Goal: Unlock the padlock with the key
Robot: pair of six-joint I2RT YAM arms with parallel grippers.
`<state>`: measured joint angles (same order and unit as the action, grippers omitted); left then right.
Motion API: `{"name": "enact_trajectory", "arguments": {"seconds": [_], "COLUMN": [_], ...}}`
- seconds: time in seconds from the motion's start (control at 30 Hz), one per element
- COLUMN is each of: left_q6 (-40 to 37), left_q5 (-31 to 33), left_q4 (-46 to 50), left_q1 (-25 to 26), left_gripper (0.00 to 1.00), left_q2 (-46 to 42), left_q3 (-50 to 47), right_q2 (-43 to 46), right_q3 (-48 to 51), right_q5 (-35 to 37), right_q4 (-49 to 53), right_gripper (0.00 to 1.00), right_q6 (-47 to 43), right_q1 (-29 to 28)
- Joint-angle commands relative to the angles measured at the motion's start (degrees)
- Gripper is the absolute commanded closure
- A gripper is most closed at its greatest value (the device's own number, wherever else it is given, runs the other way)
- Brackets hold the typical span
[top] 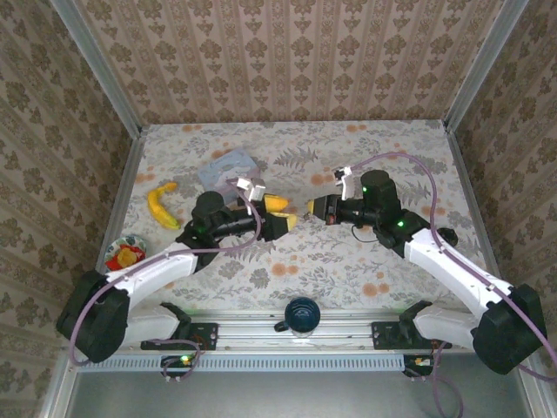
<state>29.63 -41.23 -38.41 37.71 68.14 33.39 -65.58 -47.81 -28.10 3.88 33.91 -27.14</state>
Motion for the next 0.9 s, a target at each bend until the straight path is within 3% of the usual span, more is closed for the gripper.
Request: {"name": "enact_trajectory", "arguments": {"seconds": [0.0, 0.23, 0.4, 0.63, 0.87], "left_q6": [-5.22, -13.78, -16.87, -15.23, -16.0], "left_q5": [3.85, 17.32, 20.26, 18.26, 11.85], "left_q4": [8.33, 26.22, 34.58, 36.5, 35.61], "left_q1": [-0.71, -0.97, -1.06, -1.15, -1.15], "left_gripper": [0.1, 0.0, 0.0, 0.03, 0.17], "left_q2": [-4.94, -14.24, -15.93, -14.52, -10.99], "left_q3": [-0.05, 2.56, 5.38, 7.03, 8.01], "right_q2": [1.55, -1.59, -4.99, -8.54, -10.15], "right_q3": [-4.42, -13.18, -17.33, -20.59, -21.94], "right_q5": [7.28, 18.25, 20.02, 17.95, 16.26], "right_q4": [7.98, 21.12, 24.47, 26.18, 26.56], "right_gripper": [1.0, 1.0, 1.0, 1.0, 1.0], "right_q6": [-3.94, -10.62, -11.96, -12.99, -12.33], "right_q1": [-0.91, -6.64, -9.13, -9.87, -9.82]}}
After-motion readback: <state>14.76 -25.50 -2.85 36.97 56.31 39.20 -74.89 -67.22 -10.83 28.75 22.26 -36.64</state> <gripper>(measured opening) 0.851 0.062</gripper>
